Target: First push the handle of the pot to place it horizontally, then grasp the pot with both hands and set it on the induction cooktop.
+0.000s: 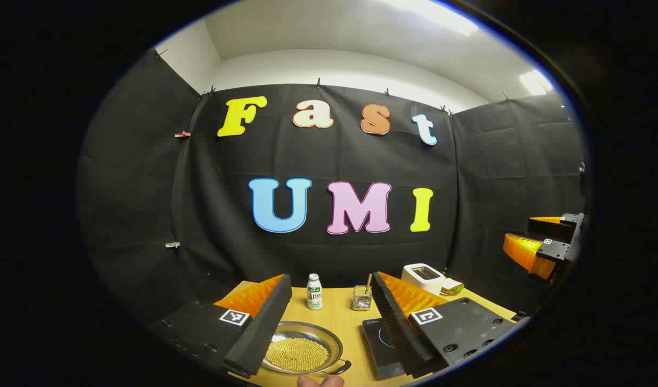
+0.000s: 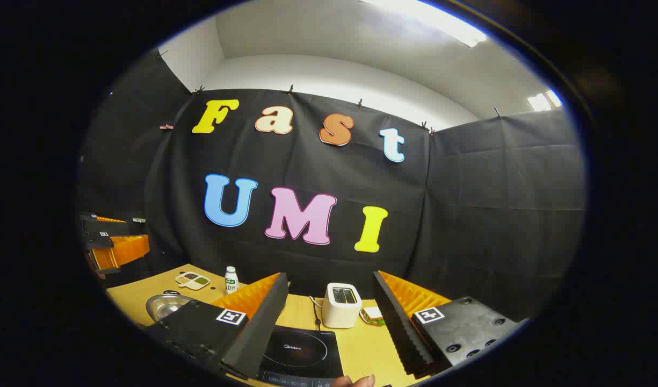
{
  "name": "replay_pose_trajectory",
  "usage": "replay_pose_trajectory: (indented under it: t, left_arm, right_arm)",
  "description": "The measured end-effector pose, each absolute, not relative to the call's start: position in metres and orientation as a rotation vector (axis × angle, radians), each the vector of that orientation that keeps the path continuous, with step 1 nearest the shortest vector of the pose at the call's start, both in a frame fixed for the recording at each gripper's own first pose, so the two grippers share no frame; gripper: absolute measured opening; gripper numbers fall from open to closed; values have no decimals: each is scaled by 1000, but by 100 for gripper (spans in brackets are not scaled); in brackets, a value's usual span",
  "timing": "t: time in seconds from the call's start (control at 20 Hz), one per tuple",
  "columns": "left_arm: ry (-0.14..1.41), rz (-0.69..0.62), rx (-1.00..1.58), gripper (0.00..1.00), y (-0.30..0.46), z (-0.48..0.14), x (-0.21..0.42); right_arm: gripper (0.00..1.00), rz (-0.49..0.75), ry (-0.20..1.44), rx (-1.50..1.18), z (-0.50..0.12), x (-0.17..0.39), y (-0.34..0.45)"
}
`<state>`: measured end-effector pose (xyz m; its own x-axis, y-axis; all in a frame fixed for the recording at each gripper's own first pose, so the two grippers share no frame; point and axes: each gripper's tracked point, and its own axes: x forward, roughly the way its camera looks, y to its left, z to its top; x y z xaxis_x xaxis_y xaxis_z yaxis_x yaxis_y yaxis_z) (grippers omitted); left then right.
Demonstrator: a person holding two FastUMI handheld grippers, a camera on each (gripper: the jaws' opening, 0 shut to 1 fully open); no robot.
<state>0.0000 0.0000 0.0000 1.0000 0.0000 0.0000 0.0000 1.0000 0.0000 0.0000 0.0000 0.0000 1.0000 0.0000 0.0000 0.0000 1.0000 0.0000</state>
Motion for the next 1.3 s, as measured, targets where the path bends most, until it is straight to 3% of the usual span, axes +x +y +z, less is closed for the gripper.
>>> replay_pose_trajectory:
  t: [1.3]
  left_arm:
    - [-51,-10,22,96,-2,11,6]
  right_arm:
    - [97,-11,-23,-32,6,9,-2]
